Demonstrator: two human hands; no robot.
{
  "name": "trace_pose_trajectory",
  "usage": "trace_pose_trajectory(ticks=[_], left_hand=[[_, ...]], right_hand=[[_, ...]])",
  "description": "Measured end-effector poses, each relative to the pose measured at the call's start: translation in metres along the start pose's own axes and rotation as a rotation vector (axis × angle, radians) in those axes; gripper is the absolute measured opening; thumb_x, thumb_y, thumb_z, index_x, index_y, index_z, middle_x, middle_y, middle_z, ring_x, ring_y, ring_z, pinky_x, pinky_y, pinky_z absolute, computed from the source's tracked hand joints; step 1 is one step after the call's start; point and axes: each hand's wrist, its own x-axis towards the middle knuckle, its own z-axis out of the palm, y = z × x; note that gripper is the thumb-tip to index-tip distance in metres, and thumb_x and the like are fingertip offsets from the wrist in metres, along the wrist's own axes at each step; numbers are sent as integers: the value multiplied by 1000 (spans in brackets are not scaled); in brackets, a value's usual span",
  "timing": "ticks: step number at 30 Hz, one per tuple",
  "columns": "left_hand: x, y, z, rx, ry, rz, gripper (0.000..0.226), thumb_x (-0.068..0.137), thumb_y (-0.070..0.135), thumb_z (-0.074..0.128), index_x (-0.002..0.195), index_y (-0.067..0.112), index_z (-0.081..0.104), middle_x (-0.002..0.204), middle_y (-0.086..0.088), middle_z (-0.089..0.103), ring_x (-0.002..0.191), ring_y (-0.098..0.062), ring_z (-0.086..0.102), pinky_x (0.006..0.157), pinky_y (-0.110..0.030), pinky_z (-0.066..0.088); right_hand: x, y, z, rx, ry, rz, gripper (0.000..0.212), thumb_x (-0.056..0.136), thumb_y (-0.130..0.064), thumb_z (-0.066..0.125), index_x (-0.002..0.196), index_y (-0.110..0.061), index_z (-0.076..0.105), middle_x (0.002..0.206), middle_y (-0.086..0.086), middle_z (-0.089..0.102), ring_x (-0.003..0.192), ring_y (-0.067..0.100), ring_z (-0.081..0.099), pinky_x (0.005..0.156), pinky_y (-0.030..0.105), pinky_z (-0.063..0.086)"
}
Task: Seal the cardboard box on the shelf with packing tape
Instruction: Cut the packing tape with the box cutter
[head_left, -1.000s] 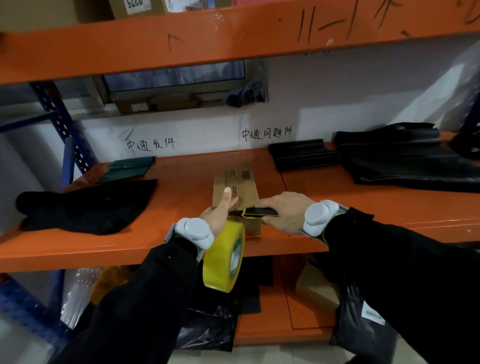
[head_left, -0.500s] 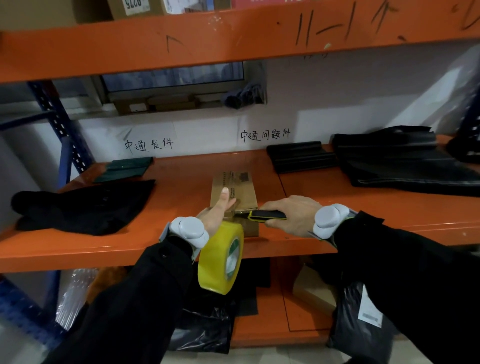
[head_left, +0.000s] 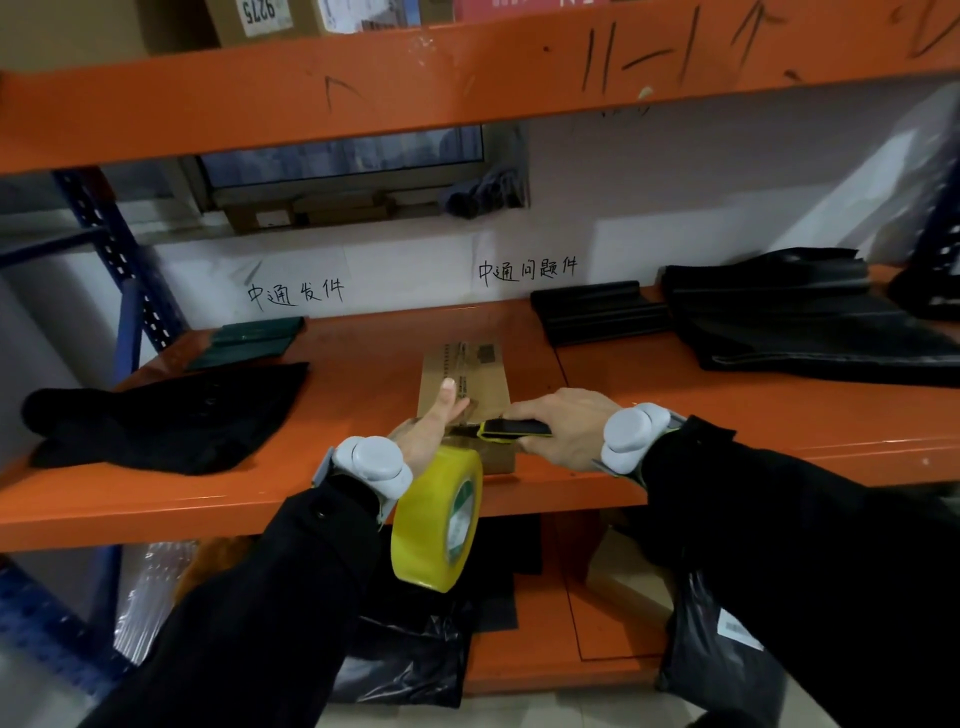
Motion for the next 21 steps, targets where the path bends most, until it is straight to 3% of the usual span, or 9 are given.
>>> trace_pose_trajectory(ticks=[4, 9, 21], left_hand=[[-4, 5, 0, -4, -1, 2, 93, 66, 98, -2, 141, 60, 37, 164, 9, 18, 153, -23, 6, 122, -53, -4], [-12, 7, -1, 65, 19, -15, 87, 71, 93, -6, 141, 62, 34, 163, 11, 21, 153, -24, 7, 121, -54, -3], [-15, 11, -2, 77, 2, -9, 84, 78, 88, -6, 145, 57, 32, 164, 14, 15, 154, -24, 1, 121, -53, -6]], right_hand=[[-7, 12, 0, 5, -4, 35, 31, 96, -45, 51, 126, -47, 52, 72, -23, 53, 62, -3, 49, 55, 17, 33], [-3, 6, 3, 3, 14, 27, 33, 95, -49, 50, 128, -47, 50, 84, -17, 59, 70, 10, 55, 64, 27, 43], [-4, 6, 5, -14, 38, 17, 32, 95, -48, 50, 128, -47, 50, 74, -18, 53, 59, 0, 46, 61, 25, 40]])
